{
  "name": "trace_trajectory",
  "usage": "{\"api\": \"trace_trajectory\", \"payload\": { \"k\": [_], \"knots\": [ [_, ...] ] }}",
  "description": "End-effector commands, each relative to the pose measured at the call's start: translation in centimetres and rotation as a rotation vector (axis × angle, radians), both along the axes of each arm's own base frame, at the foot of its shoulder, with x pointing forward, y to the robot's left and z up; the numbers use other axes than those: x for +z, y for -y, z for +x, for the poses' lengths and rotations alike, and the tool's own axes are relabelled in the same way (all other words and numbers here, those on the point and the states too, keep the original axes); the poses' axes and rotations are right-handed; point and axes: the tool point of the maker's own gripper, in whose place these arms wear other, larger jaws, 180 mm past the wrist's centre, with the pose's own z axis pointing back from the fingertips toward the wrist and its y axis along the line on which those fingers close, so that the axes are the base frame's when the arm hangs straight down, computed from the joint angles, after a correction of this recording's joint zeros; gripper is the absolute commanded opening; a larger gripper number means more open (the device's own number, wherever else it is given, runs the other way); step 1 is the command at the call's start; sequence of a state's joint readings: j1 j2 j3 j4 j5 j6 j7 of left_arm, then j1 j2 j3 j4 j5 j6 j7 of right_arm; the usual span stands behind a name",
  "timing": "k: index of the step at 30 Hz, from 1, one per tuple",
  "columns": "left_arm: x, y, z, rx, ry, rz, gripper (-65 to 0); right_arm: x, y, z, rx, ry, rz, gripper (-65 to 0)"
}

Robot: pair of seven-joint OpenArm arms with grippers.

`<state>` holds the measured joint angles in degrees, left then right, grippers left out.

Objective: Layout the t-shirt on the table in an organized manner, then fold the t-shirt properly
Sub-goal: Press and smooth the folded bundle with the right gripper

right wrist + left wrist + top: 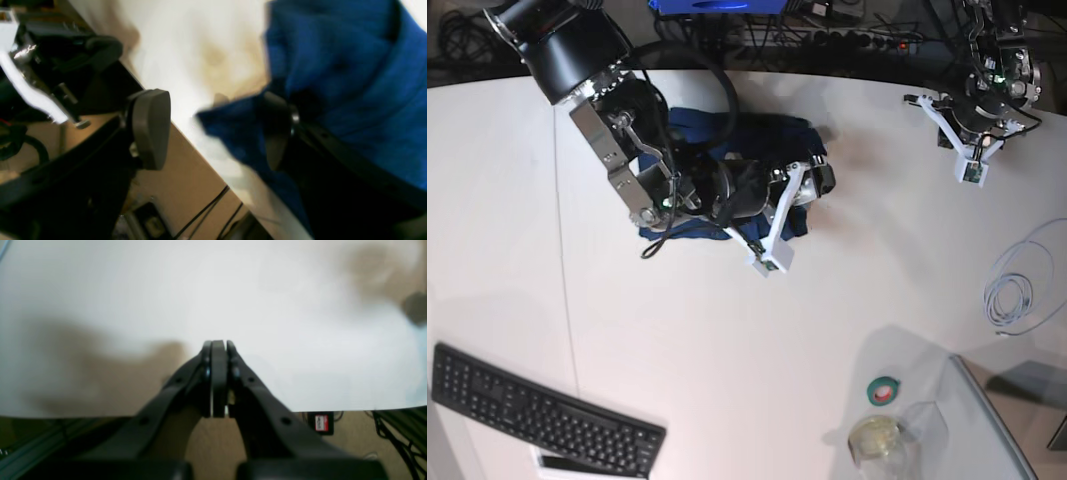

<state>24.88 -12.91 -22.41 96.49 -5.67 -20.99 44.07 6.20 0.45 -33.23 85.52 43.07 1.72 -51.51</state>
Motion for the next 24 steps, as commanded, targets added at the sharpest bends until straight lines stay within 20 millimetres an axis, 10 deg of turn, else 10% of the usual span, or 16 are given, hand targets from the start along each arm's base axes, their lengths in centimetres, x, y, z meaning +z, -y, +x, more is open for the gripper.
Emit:
{"api": "trace_trajectory", "payload": {
  "k": [1, 5, 10, 16, 24],
  "knots": [
    [0.3, -1.4, -0.1, -0.005, 0.000, 0.032, -65.0, 2.8, -0.4, 1.3, -0.006, 0.080, 0.046, -25.4],
    [-1.8, -3.6, -2.3, 0.032, -0.015, 0.028, -65.0, 5.8, 3.2, 2.6, -0.122, 0.167, 0.017, -25.4],
    [-3.4, -6.2, -3.9, 0.106, 0.047, 0.012, -65.0, 4.5, 6.2, 3.8, -0.220, 0.171, -0.029, -26.9],
    [-3.4, -6.7, -3.7, 0.129, 0.091, 0.004, -65.0, 2.5, 4.8, 3.7, -0.160, 0.158, -0.074, -65.0],
    [-3.6, -5.9, -3.6, 0.139, 0.098, -0.014, -65.0, 0.4, 2.6, 2.6, -0.034, 0.178, -0.137, -62.9]
  ]
}}
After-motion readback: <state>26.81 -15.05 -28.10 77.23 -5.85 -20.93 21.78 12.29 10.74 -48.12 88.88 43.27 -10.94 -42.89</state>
